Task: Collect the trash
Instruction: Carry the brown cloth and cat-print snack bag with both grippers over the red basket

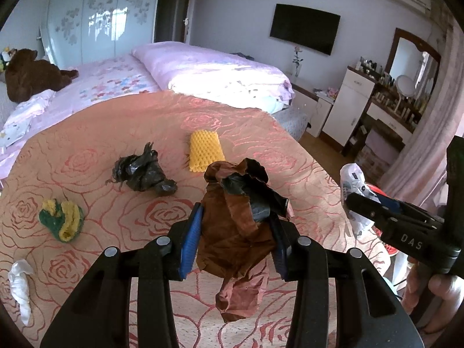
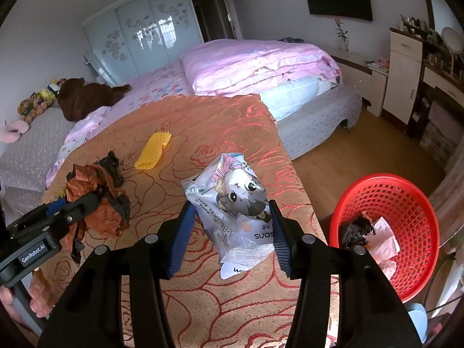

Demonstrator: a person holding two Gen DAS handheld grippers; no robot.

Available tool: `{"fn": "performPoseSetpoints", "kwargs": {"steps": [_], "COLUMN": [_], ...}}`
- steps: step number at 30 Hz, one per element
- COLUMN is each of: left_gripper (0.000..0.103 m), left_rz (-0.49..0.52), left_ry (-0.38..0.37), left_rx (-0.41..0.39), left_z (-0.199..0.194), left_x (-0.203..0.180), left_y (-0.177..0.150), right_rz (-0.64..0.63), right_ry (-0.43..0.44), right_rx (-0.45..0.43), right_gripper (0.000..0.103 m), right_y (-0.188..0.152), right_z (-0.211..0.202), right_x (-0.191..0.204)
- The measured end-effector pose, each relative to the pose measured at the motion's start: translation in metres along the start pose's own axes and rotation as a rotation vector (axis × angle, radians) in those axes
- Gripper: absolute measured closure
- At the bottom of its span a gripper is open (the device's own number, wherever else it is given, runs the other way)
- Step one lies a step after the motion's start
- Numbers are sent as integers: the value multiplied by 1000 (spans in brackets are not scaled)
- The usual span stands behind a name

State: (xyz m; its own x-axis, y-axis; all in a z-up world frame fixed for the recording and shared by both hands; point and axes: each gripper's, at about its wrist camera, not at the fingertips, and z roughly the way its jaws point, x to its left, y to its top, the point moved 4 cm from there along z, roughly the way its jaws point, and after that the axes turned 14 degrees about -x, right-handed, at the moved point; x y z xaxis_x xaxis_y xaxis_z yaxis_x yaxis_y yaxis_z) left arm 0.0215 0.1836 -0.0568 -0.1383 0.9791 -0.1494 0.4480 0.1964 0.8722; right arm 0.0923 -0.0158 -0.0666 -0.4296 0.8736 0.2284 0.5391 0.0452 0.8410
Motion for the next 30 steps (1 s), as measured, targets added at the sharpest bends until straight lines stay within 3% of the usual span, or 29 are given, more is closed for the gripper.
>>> {"fn": "performPoseSetpoints", "kwargs": {"steps": [16, 30], "left_gripper": [62, 62], "left_rz": [5, 72], "left_ry": [1, -47], "left_rx": [1, -5], "left_z": [1, 14], "left_x": [-4, -42], "left_y": [3, 20], "right_rz": [33, 32], "right_ry": [-16, -71], "right_rx": [-30, -80], "right_gripper": [54, 54], "right_y": [7, 28], "right_z": [-10, -27], "right_x": [-11, -40]}}
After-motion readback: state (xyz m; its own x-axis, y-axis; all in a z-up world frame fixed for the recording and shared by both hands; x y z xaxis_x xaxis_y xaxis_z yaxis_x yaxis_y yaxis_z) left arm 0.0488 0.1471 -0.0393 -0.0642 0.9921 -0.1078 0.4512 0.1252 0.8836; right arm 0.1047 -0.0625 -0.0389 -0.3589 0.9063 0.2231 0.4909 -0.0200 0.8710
